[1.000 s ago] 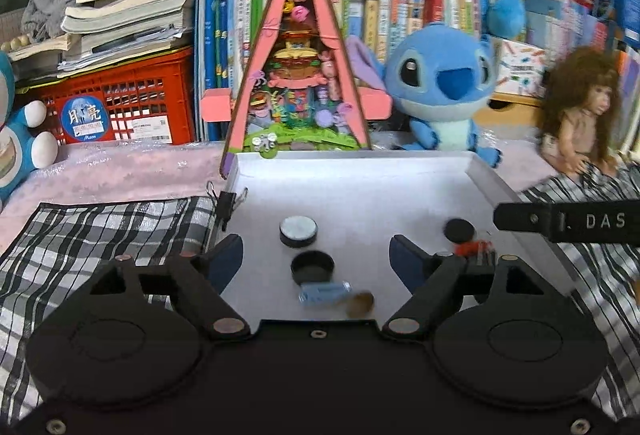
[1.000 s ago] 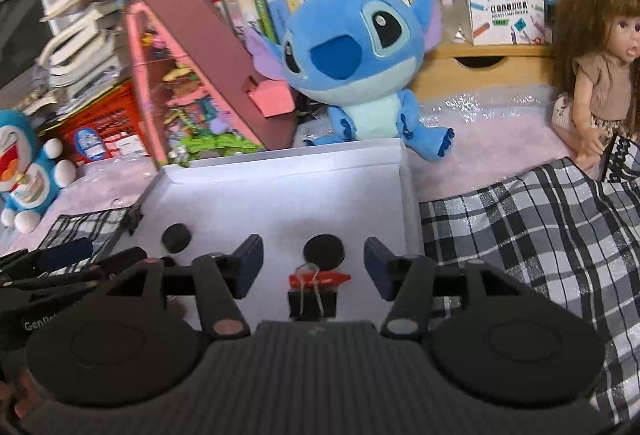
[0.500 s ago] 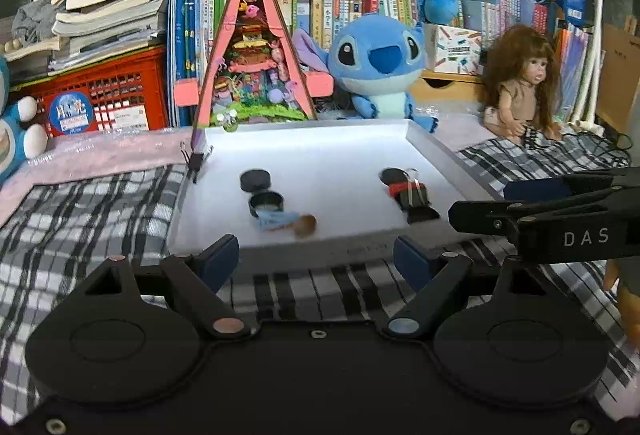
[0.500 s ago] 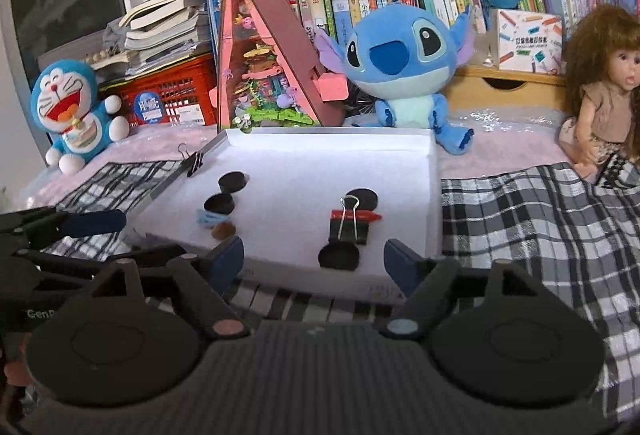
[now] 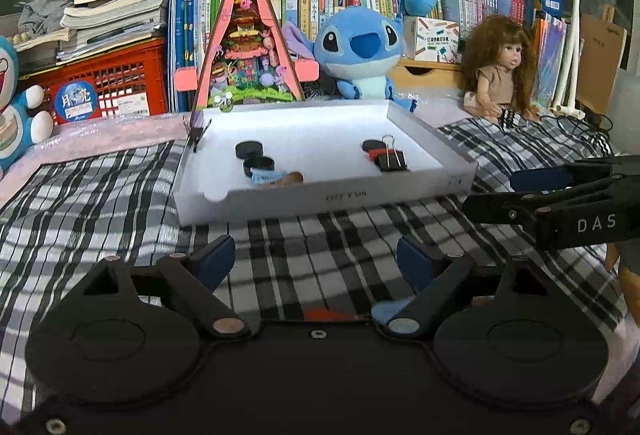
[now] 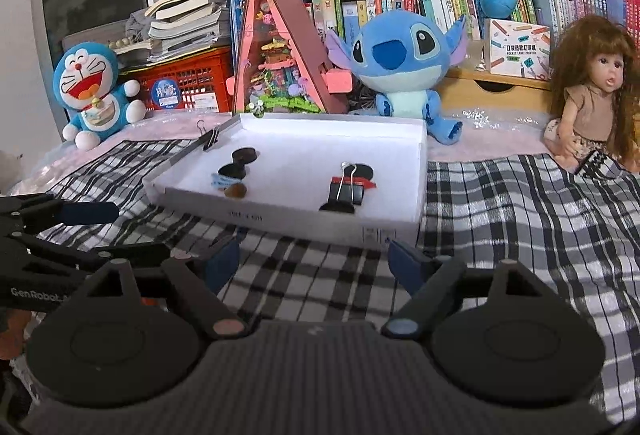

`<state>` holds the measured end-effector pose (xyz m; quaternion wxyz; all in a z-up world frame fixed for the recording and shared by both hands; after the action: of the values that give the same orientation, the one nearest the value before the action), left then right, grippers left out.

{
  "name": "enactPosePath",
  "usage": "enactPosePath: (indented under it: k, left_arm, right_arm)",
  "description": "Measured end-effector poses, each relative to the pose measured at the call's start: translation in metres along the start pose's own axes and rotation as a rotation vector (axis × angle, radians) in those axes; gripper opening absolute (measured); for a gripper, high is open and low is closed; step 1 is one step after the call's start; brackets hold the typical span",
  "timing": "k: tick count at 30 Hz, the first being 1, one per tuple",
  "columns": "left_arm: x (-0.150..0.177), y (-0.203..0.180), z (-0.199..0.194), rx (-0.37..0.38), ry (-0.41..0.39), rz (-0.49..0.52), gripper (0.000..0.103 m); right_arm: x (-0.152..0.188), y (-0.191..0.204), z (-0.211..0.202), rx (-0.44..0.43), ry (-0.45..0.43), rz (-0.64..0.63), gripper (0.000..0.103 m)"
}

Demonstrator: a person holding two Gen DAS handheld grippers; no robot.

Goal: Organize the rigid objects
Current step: 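Withdraw both open tools from the tray toward the remaining items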

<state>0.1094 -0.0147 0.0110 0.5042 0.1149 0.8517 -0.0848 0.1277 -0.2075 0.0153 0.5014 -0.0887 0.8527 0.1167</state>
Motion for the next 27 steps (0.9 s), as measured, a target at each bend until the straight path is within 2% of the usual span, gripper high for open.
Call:
enactPosePath:
  k: [18,27]
  left_arm:
    - [0.038,-0.010,-0.027,0.014,-0.006,0.060,0.088]
    - [0.046,-0.013,-0.024,0.015,0.004,0.083,0.087]
  right_arm:
    - [0.038,0.017,-0.016,-0.007,0.026,-0.079,0.091]
    - [0.048,0.020,-0.016,0.000,0.041,-0.111,0.092]
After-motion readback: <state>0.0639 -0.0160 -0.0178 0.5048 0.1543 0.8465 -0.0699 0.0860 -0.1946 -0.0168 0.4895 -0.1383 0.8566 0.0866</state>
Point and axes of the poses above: each gripper's, at about its wrist camera, not at the fingertips, and z roughly the way its jaws point, y to its left, x to its underside, the point moved 6 cm from there along z, roughly the way its jaws point, and after that the axes turned 4 degrees about -y, right-handed, at the moved point
